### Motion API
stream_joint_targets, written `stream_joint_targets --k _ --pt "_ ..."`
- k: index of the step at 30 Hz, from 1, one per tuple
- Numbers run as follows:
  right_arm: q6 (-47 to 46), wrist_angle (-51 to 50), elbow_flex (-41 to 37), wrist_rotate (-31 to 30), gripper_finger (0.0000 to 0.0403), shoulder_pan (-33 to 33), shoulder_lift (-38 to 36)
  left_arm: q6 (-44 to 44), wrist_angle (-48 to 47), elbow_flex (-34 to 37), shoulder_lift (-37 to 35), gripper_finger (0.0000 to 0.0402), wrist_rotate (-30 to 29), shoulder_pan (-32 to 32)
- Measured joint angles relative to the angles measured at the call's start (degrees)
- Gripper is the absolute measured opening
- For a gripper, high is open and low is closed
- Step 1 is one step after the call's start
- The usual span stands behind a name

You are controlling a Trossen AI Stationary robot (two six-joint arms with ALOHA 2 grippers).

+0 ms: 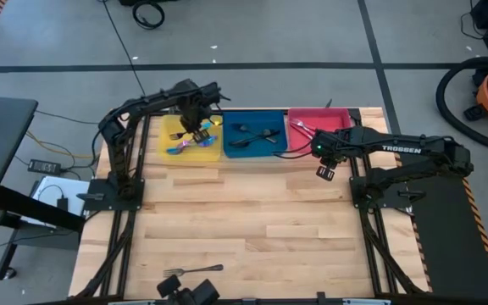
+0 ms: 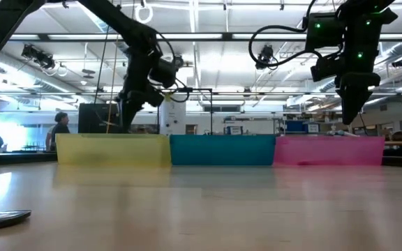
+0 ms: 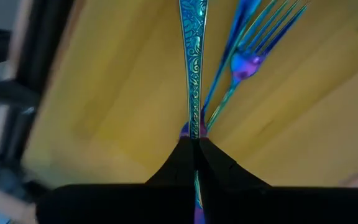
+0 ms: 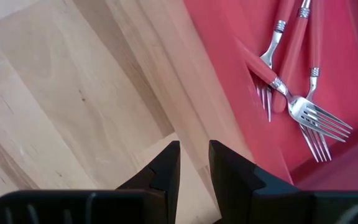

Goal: Sort silverware by color (type)
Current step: Put the blue fork into the yellow bin

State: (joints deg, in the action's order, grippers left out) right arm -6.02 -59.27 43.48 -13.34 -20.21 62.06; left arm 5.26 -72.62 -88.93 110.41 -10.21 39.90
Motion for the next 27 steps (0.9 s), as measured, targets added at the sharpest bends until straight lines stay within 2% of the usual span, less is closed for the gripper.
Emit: stream_joint_targets --k 6,16,22,27 --pt "-1.7 0.0 0.0 0.0 0.0093 0.0 0.0 1.9 8.2 6.6 0.0 0.0004 6.9 1.3" --pt "-1.9 0.0 0.0 0.1 0.0093 0.0 0.0 3.5 15.7 14.8 0.0 0.0031 7.1 2.2" --pt "-1.9 0.0 0.0 0.1 0.0093 0.0 0.0 2.9 15.9 15.8 0.0 0.0035 7.0 2.2" --pt "-1.9 0.5 0.0 0.1 0.0093 0.0 0.0 2.9 15.8 15.8 0.0 0.0058 7.7 2.2"
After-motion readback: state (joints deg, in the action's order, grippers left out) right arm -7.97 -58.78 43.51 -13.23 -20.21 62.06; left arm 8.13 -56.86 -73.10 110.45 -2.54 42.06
